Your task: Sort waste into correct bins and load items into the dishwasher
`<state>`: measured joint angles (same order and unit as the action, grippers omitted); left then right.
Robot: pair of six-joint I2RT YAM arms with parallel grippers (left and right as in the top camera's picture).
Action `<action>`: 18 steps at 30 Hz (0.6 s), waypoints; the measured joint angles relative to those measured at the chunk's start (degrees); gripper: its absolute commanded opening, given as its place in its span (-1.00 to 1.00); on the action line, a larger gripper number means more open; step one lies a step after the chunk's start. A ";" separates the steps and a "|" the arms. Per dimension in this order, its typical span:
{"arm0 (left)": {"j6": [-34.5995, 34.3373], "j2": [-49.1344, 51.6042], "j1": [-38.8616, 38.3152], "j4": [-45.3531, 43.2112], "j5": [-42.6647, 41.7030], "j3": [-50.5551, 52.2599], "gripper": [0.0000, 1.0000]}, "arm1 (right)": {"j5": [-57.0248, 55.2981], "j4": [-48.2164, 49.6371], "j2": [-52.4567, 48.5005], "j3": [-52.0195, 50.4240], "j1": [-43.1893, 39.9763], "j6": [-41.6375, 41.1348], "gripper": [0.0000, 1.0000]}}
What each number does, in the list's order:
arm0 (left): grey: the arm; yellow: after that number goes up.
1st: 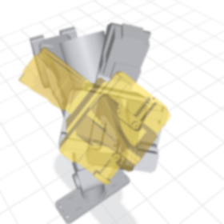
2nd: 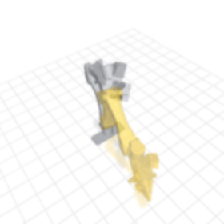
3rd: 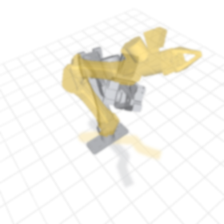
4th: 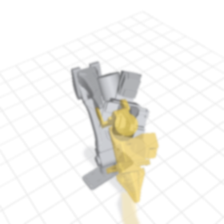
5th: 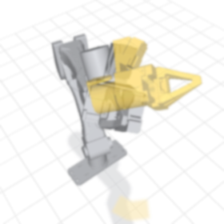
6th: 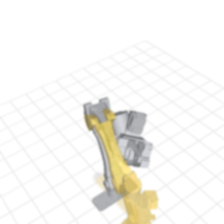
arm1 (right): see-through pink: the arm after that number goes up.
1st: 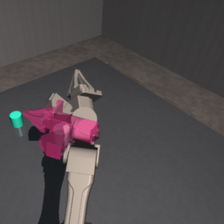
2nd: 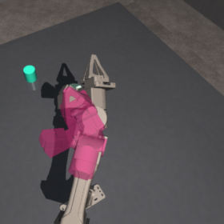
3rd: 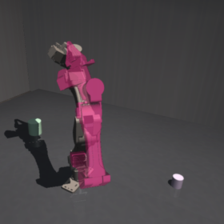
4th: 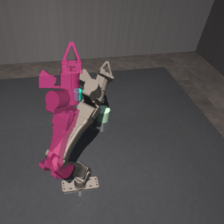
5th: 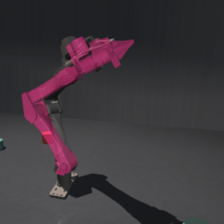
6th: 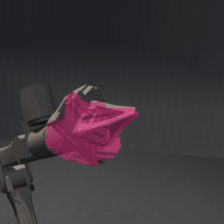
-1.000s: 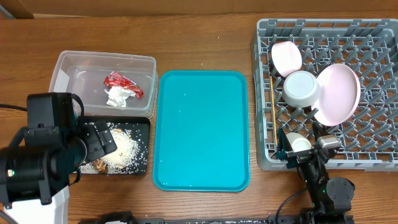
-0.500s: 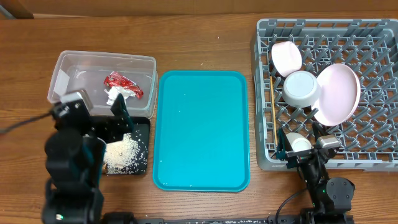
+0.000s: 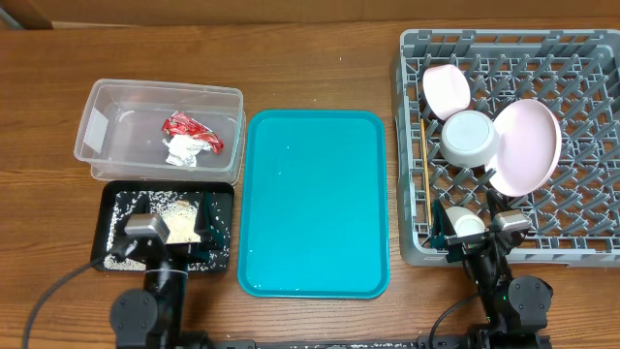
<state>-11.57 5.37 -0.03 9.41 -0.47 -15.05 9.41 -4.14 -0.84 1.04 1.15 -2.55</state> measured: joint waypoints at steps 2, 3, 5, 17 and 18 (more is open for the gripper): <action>0.00 -2.89 0.00 -2.67 0.00 3.78 1.00 | 0.00 0.02 0.00 0.00 0.00 0.02 1.00; 0.02 -3.80 0.00 -4.70 0.00 5.73 1.00 | 0.02 0.02 0.00 0.00 0.00 0.04 1.00; 0.02 -4.35 0.00 -8.81 -0.07 9.35 1.00 | 0.00 0.02 0.00 0.00 0.00 0.04 1.00; 0.00 -4.50 0.00 -5.11 -0.42 14.58 1.00 | 0.00 0.02 0.00 0.00 0.00 0.02 1.00; 0.00 -4.52 0.00 -5.09 -0.39 14.58 1.00 | 0.00 0.02 0.00 0.00 0.00 0.02 1.00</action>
<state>-11.57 0.84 -0.03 4.32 -0.86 -0.47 9.41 -4.12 -0.84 1.04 1.15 -2.52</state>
